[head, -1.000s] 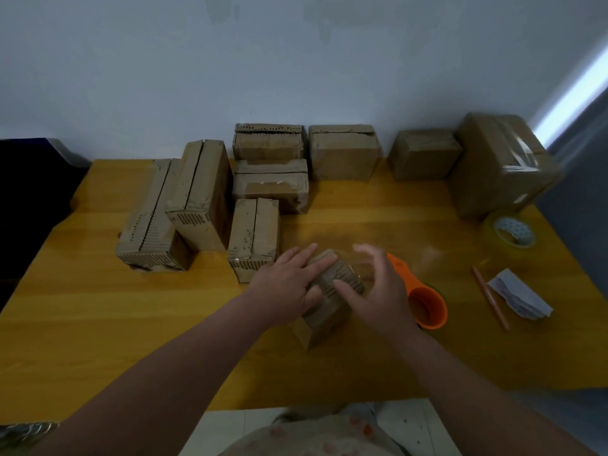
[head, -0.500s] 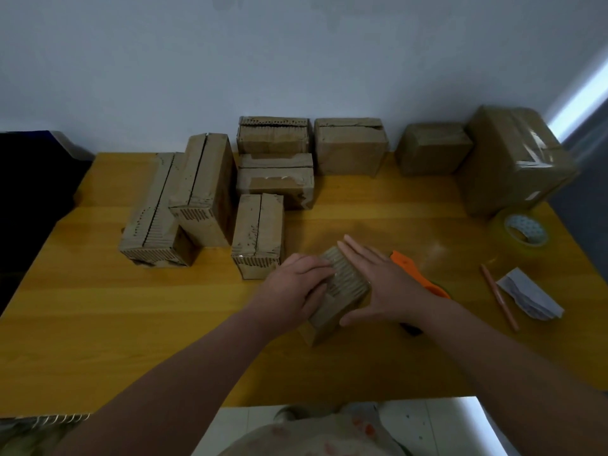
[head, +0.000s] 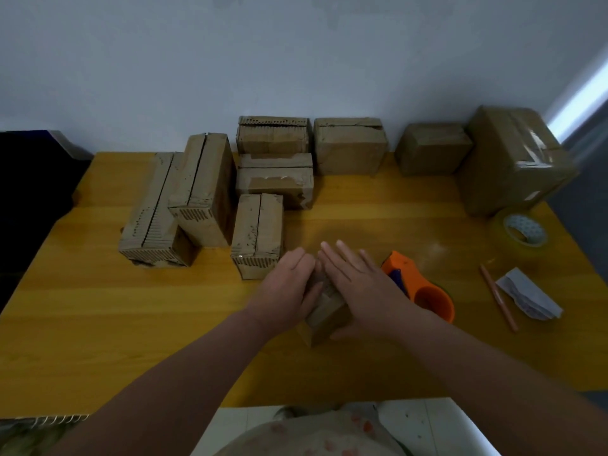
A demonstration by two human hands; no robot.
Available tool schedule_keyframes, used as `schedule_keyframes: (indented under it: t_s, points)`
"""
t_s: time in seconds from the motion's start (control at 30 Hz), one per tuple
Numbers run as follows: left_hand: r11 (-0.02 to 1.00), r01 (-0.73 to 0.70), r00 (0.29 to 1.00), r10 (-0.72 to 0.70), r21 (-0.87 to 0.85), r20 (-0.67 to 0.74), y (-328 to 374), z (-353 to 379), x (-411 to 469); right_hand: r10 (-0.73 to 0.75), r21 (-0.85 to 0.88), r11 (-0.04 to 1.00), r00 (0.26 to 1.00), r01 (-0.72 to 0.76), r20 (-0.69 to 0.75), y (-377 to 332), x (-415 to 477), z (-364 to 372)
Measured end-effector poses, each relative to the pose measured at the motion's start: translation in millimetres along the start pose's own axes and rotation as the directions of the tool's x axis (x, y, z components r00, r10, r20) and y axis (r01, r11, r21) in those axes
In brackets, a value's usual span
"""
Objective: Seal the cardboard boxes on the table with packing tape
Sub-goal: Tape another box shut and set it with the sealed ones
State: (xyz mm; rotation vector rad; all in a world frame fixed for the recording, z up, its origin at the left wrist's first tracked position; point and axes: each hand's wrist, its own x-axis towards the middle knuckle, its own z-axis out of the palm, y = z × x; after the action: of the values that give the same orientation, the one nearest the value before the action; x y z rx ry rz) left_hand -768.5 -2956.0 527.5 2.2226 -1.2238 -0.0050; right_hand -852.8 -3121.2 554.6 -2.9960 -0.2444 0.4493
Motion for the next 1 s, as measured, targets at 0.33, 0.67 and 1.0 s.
schedule_keyframes:
  t_s: [0.33, 0.67, 1.0]
  points:
    - [0.999, 0.039, 0.999, -0.039, 0.001, 0.018, 1, -1, 0, 0.101, 0.045, 0.994, 0.995, -0.102, 0.008, 6, -9, -3]
    - [0.998, 0.064, 0.996, -0.063, -0.019, 0.066, 6, -4, 2, -0.016, -0.032, 0.999, 0.999, 0.018, 0.052, -1, -25, 0]
    - [0.977, 0.204, 0.936, -0.213, 0.061, 0.281, 21, -14, 12, 0.636, 0.315, 0.745, 0.769, -0.588, -0.068, 39, -51, 29]
